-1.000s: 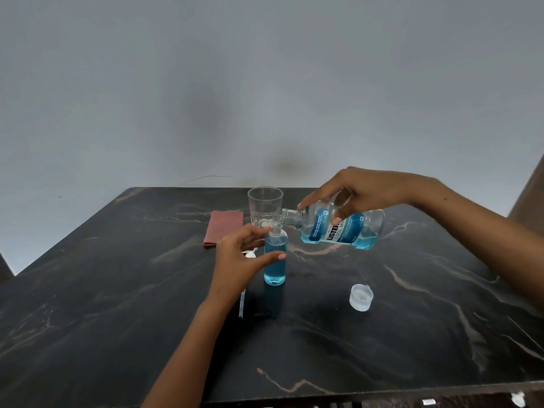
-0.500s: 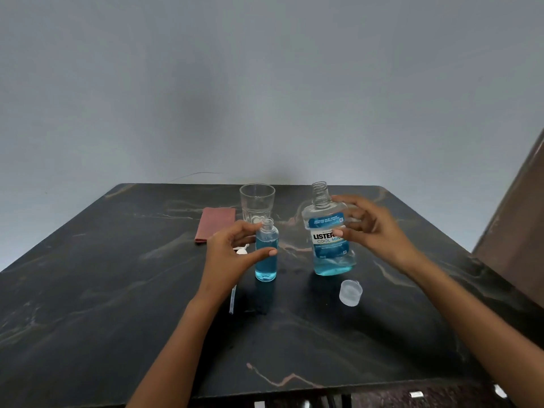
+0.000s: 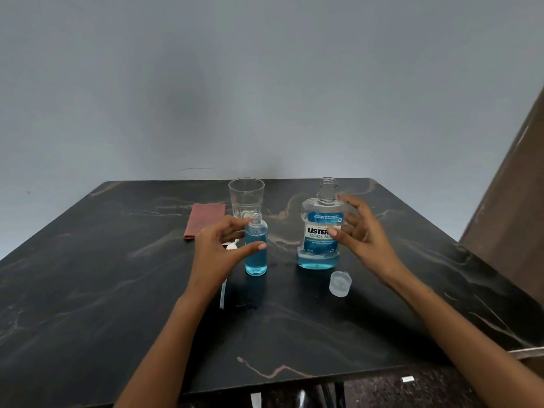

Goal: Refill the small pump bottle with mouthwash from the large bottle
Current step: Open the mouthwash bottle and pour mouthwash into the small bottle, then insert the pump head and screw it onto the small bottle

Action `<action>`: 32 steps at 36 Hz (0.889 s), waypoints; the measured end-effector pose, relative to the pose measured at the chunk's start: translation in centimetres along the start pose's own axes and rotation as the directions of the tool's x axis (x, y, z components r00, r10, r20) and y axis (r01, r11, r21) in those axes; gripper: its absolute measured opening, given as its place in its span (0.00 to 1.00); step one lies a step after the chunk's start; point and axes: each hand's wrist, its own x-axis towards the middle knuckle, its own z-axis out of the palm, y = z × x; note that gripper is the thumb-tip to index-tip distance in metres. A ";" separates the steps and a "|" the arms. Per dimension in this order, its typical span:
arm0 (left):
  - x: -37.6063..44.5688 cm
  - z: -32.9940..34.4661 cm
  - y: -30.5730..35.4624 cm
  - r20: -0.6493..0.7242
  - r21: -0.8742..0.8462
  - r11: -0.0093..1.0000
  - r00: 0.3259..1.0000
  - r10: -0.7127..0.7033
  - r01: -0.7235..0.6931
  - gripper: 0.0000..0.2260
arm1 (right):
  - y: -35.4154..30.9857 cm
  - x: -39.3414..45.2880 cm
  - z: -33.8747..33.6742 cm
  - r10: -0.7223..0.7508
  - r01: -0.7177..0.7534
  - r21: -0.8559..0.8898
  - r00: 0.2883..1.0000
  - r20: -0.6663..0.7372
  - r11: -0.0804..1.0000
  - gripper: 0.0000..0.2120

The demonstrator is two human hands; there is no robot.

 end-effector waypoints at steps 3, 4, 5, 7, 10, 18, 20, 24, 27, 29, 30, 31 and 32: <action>0.0 0.1 -0.1 0.004 0.016 1.000 1.000 0.001 -0.001 0.18 | -0.2 -0.3 -0.1 0.012 -0.012 -0.021 1.000 0.010 1.000 0.23; 0.1 0.1 -0.1 0.004 0.017 1.000 1.000 0.000 0.000 0.18 | -0.3 -0.4 -0.1 0.015 -0.015 -0.031 1.000 0.014 0.999 0.23; 0.1 0.0 -0.1 -0.001 0.017 1.000 1.000 -0.001 0.001 0.19 | -0.4 -0.3 -0.1 0.016 -0.015 -0.043 1.000 0.019 0.999 0.24; 0.1 0.0 -0.1 0.002 0.024 1.000 1.000 0.003 -0.003 0.19 | -0.4 -0.3 -0.2 0.021 -0.020 -0.062 0.999 0.028 0.998 0.26; 0.0 0.0 0.0 0.011 0.027 1.000 1.000 0.003 -0.004 0.19 | -0.2 -0.6 -0.7 0.051 -0.049 -0.085 0.999 0.017 0.995 0.29; -0.1 0.0 0.1 0.010 0.048 0.999 1.000 0.003 -0.004 0.19 | 0.3 -3.3 -1.9 -0.022 -0.004 -0.127 0.979 -0.204 0.992 0.28; -0.2 0.0 0.0 0.010 0.053 0.999 1.000 0.003 -0.003 0.19 | 0.0 -4.3 -1.5 -0.048 0.012 -0.131 0.960 -0.277 0.991 0.24; -0.2 0.2 0.0 -0.017 0.015 1.000 1.000 -0.024 0.024 0.15 | -1.3 -5.9 0.9 -0.105 0.056 -0.167 0.949 -0.296 0.984 0.15; -0.1 0.3 0.0 -0.036 -0.019 0.999 0.999 -0.029 0.028 0.13 | -2.4 -6.1 3.4 -0.118 0.071 -0.206 0.966 -0.230 0.976 0.15; -0.1 0.3 0.1 -0.070 -0.035 0.999 0.997 -0.020 0.018 0.14 | -2.8 -5.8 5.0 -0.138 0.088 -0.264 0.974 -0.178 0.961 0.15; -0.2 0.3 0.2 -0.091 -0.033 0.999 0.996 -0.016 0.013 0.16 | -2.8 -5.5 5.8 -0.147 0.097 -0.283 0.976 -0.162 0.954 0.16; -0.2 0.3 0.2 -0.108 -0.031 0.999 0.994 -0.017 0.014 0.16 | -2.9 -5.2 6.6 -0.151 0.100 -0.297 0.976 -0.154 0.949 0.16; -0.2 0.3 0.1 -0.122 -0.034 0.999 0.992 -0.023 0.019 0.15 | -2.9 -4.8 7.3 -0.152 0.098 -0.315 0.977 -0.149 0.944 0.17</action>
